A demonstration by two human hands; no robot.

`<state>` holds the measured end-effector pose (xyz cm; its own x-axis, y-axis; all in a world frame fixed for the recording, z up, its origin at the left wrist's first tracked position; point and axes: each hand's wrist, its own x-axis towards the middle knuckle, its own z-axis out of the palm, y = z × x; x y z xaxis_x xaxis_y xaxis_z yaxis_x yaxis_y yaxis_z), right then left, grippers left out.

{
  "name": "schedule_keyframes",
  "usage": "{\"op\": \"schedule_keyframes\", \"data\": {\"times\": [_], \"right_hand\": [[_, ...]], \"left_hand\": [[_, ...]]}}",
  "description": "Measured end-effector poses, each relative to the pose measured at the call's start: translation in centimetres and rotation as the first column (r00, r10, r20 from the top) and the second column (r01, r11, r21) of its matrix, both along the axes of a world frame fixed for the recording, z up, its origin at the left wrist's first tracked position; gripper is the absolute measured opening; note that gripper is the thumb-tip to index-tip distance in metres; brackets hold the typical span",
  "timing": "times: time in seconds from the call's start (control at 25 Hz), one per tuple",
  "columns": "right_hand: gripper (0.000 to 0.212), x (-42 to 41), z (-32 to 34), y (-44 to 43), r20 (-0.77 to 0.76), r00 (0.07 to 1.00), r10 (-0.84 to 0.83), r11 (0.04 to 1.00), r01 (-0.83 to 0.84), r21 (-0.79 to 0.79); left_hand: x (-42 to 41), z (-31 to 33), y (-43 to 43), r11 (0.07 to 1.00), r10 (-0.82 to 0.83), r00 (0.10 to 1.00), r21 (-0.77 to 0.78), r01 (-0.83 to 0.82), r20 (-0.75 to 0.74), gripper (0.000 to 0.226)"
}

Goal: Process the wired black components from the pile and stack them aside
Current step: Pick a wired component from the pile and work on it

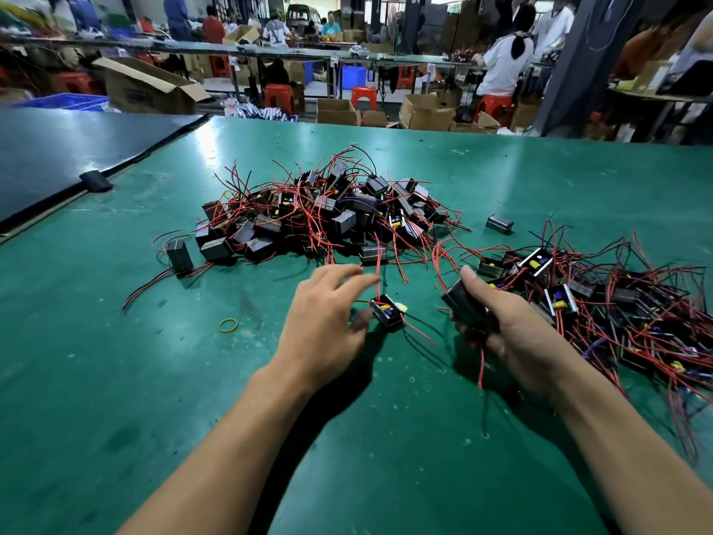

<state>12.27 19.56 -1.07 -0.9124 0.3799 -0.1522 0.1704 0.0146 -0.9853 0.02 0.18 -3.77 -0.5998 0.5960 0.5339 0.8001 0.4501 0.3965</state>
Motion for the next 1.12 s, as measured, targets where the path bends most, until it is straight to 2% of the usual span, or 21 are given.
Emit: {"op": "schedule_keyframes", "data": {"times": [0.08, 0.12, 0.2, 0.32, 0.4, 0.44, 0.6, 0.72, 0.88, 1.0, 1.12], "right_hand": [[0.054, -0.1, 0.2, -0.1, -0.049, 0.998, -0.034, 0.999, 0.035, 0.026], [0.055, -0.2, 0.3, 0.0, -0.067, 0.996, -0.059, 0.998, 0.061, 0.029], [0.058, -0.1, 0.3, 0.4, -0.085, 0.995, -0.057, 0.998, 0.055, -0.027], [0.054, 0.5, 0.6, 0.0, -0.019, 0.981, 0.196, 0.966, -0.196, -0.167], [0.045, 0.4, 0.0, -1.4, 0.027, 0.936, 0.352, 0.929, -0.345, -0.136], [0.046, 0.0, -0.4, -2.3, 0.038, 0.935, 0.352, 0.931, -0.346, -0.114], [0.061, -1.8, -1.6, -3.5, 0.033, 0.994, 0.106, 0.989, -0.102, -0.108], [0.058, -2.4, -1.5, -3.3, -0.018, 1.0, 0.025, 0.999, -0.026, -0.044], [0.041, -1.9, -1.1, -2.9, -0.093, 0.99, -0.107, 0.994, 0.104, -0.036], [0.04, -1.4, -0.6, -2.0, -0.19, 0.953, -0.236, 0.972, 0.234, -0.037], [0.036, -1.1, -0.3, -1.1, -0.3, 0.914, -0.273, 0.956, 0.292, 0.021]], "left_hand": [[0.0, 0.3, -0.2, 0.975, 0.164, 0.986, 0.151, -0.163, 0.004, 0.042], [0.0, 0.5, -0.4, 0.95, 0.232, 0.971, 0.2, -0.238, 0.053, 0.043], [-0.4, 0.5, -0.8, 0.921, 0.309, 0.93, 0.181, -0.345, 0.198, 0.043], [-1.2, 0.1, -1.0, 0.926, 0.323, 0.86, 0.054, -0.373, 0.394, 0.04], [-1.4, -0.1, -0.9, 0.929, 0.315, 0.838, 0.035, -0.368, 0.445, 0.033], [-1.4, -0.2, -0.9, 0.925, 0.315, 0.834, 0.048, -0.376, 0.454, 0.028], [-1.4, 0.0, -0.9, 0.899, 0.276, 0.813, 0.161, -0.407, 0.513, 0.015], [-1.3, 0.4, -0.9, 0.877, 0.206, 0.798, 0.254, -0.407, 0.567, 0.015], [-0.9, 1.0, -0.7, 0.881, -0.048, 0.7, 0.361, -0.307, 0.712, 0.01], [-0.7, 1.1, -0.7, 0.937, -0.113, 0.667, 0.302, -0.174, 0.736, 0.009], [-0.4, 1.0, -0.7, 0.948, -0.175, 0.614, 0.3, -0.105, 0.769, 0.006]]}}
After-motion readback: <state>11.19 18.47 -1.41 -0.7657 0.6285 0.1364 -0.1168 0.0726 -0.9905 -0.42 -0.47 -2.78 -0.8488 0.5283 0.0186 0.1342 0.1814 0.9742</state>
